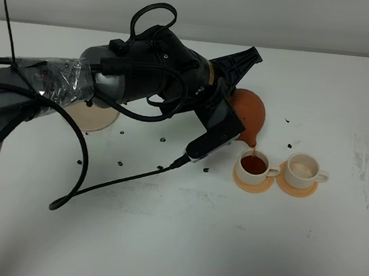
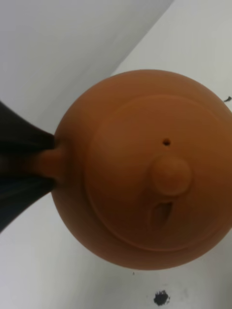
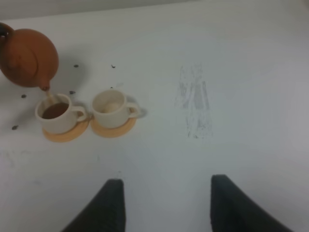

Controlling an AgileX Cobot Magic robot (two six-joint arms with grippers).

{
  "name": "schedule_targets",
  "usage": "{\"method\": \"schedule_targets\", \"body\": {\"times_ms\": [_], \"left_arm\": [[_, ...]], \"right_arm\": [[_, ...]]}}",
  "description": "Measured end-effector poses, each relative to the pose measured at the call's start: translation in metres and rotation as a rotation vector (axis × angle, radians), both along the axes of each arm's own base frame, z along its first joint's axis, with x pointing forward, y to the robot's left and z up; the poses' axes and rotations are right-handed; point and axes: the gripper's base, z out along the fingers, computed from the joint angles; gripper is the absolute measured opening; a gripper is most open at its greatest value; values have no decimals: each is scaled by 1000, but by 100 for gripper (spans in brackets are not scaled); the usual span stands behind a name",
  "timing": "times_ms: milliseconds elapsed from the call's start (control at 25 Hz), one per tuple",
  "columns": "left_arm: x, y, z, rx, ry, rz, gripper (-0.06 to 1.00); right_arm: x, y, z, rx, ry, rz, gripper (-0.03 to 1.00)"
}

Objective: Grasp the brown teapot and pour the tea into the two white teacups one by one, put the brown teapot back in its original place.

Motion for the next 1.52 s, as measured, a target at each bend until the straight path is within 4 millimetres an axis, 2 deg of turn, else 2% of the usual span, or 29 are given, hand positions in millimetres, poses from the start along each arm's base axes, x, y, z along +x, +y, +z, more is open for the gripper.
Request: {"method": "schedule_targets", "body": {"times_ms": [880, 1240, 1520], "left_arm": [[-3, -5, -3, 17, -11, -31, 13], [-4, -3, -7, -56, 85, 76, 13], [-4, 6, 2, -100, 144, 148, 13]], "right_arm": [[0, 0, 0, 0, 0, 0, 43], [0, 0, 0, 0, 0, 0, 43], [0, 0, 0, 0, 0, 0, 43]]}}
